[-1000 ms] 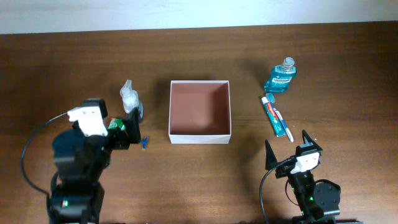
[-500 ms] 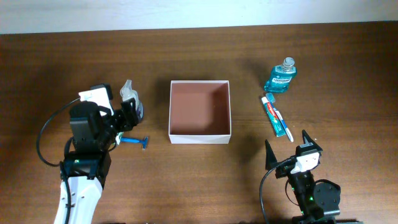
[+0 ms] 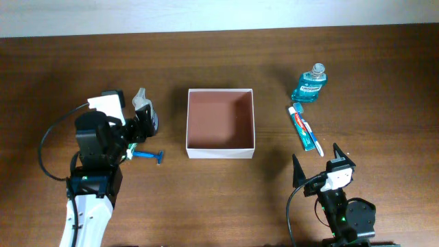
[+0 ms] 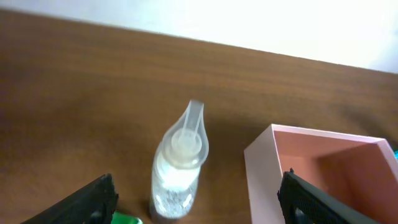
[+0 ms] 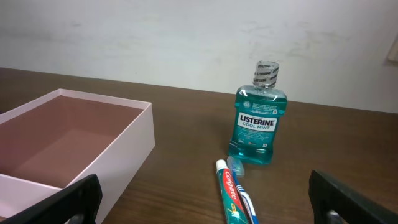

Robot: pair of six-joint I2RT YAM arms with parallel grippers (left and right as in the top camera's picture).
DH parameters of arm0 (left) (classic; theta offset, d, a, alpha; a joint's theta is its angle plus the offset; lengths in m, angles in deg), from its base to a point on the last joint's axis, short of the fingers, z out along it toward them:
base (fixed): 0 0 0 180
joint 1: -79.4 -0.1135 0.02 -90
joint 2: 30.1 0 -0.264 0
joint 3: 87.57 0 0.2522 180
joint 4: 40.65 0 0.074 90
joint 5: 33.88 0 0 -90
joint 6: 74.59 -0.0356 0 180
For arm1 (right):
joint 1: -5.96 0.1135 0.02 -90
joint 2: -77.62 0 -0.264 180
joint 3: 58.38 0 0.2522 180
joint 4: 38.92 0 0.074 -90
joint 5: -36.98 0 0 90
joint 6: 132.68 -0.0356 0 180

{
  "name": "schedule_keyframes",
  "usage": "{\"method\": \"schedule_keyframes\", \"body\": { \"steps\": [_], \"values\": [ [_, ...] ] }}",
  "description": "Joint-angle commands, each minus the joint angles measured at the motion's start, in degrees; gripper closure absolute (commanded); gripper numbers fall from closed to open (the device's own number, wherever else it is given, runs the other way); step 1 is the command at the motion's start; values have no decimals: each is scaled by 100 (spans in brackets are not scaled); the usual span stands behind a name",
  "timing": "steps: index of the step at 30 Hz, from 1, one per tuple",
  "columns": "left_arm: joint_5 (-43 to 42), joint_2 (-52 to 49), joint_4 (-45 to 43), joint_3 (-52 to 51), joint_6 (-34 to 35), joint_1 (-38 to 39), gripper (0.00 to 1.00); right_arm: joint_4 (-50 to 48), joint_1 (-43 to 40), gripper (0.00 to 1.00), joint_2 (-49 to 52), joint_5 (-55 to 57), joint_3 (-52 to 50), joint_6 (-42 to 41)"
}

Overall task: Pack container
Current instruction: 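Move the left gripper forward over the purple pump soap bottle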

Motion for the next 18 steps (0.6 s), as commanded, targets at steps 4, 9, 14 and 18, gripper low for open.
{"method": "schedule_keyframes", "body": {
  "steps": [4,9,14,18],
  "values": [
    [-15,-188,-389,15,-562,26,13,28,-24,1,-33,-9,-26,-7],
    [-20,-664,-579,15,-612,179,1,28,-24,2,-33,-11,-26,-4],
    [-2,-1023,-866,15,-688,212,1,26,-24,1,-33,-9,-26,-7],
    [2,-1032,-820,15,-688,212,5,28,-24,1,-33,-9,-26,-4]
  ]
}}
